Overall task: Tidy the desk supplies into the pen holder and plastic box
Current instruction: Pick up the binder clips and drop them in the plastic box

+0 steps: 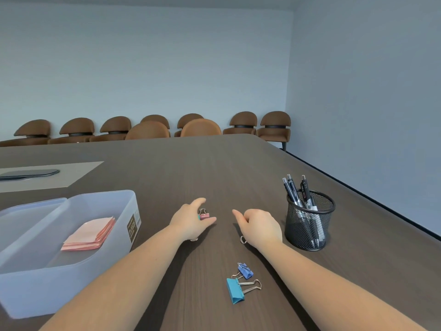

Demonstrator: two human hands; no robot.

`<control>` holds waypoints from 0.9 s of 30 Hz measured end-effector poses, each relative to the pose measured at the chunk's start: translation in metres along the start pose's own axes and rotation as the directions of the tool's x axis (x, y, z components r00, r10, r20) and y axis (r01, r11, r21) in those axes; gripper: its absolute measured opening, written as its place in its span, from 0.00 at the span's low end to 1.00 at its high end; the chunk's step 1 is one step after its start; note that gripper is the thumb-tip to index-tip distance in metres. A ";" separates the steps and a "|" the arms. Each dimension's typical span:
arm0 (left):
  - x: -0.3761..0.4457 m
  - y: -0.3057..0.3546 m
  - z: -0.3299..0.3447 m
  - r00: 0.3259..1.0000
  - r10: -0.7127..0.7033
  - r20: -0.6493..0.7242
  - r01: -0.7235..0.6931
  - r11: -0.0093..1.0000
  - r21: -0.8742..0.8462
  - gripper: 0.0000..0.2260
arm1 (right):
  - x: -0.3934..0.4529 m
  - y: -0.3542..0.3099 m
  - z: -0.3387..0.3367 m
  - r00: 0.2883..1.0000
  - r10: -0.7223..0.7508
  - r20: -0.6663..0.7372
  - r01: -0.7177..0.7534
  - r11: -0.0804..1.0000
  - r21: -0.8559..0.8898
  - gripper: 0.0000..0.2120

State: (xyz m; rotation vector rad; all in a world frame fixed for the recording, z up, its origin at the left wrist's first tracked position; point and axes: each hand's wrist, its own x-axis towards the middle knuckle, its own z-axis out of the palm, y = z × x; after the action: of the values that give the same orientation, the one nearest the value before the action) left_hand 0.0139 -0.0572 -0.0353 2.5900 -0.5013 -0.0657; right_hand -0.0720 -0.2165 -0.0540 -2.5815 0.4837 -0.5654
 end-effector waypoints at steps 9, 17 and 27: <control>0.007 0.013 0.016 0.998 -0.021 -0.051 0.035 0.956 0.292 0.11 | 0.002 -0.006 0.002 0.997 -0.052 0.062 0.057 0.995 -0.078 0.28; -0.014 0.011 0.003 1.000 -0.004 0.027 0.001 0.993 0.114 0.07 | -0.004 -0.001 -0.006 0.995 0.015 0.098 -0.018 0.999 0.028 0.17; -0.075 0.026 -0.034 0.948 -0.033 0.317 0.042 0.999 -0.020 0.11 | -0.030 -0.032 -0.057 0.812 -0.044 0.582 0.018 0.999 0.051 0.24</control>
State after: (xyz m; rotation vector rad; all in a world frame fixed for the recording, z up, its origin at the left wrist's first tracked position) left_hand -0.0602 -0.0350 0.0037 2.5738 -0.5596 -0.5057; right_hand -0.1166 -0.1968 -0.0008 -2.5445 0.2091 0.2241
